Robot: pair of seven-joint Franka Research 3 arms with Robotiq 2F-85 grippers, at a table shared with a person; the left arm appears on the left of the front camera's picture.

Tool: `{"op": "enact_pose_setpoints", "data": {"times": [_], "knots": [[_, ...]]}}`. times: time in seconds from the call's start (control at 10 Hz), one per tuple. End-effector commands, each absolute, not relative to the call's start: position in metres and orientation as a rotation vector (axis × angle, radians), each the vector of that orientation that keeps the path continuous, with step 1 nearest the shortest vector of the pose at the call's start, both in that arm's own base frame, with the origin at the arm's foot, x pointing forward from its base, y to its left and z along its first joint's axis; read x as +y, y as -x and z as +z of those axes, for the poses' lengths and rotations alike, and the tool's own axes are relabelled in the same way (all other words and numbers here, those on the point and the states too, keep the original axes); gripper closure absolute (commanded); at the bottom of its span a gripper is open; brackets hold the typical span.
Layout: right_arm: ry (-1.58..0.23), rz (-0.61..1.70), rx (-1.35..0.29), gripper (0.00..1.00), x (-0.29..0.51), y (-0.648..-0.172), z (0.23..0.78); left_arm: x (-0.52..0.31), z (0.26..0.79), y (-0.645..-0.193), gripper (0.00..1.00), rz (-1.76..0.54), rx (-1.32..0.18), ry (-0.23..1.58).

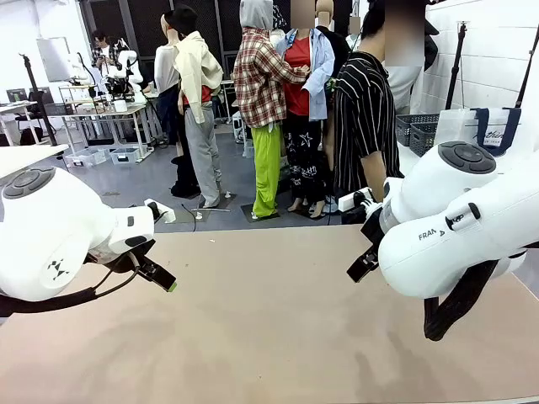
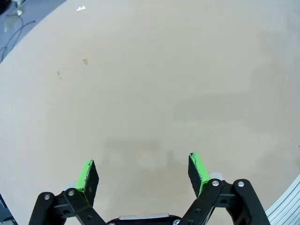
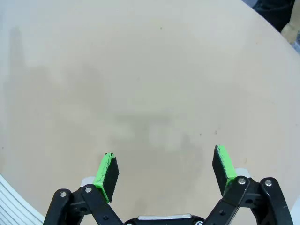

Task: Transfer purchased items from the store into the shopping bag.
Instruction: Open the Reusable shopping bag in the center of the table.

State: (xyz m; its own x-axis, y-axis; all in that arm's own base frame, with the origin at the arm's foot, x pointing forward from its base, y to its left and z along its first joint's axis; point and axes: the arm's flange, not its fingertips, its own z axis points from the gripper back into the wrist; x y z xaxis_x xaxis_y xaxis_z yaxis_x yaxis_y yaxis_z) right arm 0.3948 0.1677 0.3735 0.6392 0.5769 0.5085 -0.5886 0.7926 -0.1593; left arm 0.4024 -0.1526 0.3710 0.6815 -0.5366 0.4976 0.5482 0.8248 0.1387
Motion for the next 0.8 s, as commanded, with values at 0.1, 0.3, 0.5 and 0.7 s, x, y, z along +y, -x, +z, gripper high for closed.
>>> {"op": "enact_pose_setpoints", "data": {"times": [0.1,0.3,0.5,0.7], "knots": [[-0.015,0.646,-0.654,0.0,0.164,-0.399,0.396,-0.148,0.413,-0.416,0.0,-0.622,-0.663,-0.049],[0.046,0.538,-0.822,0.0,0.131,-0.398,0.458,-0.109,0.473,-0.414,0.0,-0.525,-0.801,-0.119],[0.158,0.312,-0.98,0.0,0.054,-0.396,0.524,-0.049,0.516,-0.41,0.0,-0.373,-0.838,-0.186],[0.171,0.096,-1.029,0.0,-0.026,-0.38,0.551,0.011,0.525,-0.388,0.0,-0.193,-0.785,-0.2]]}}
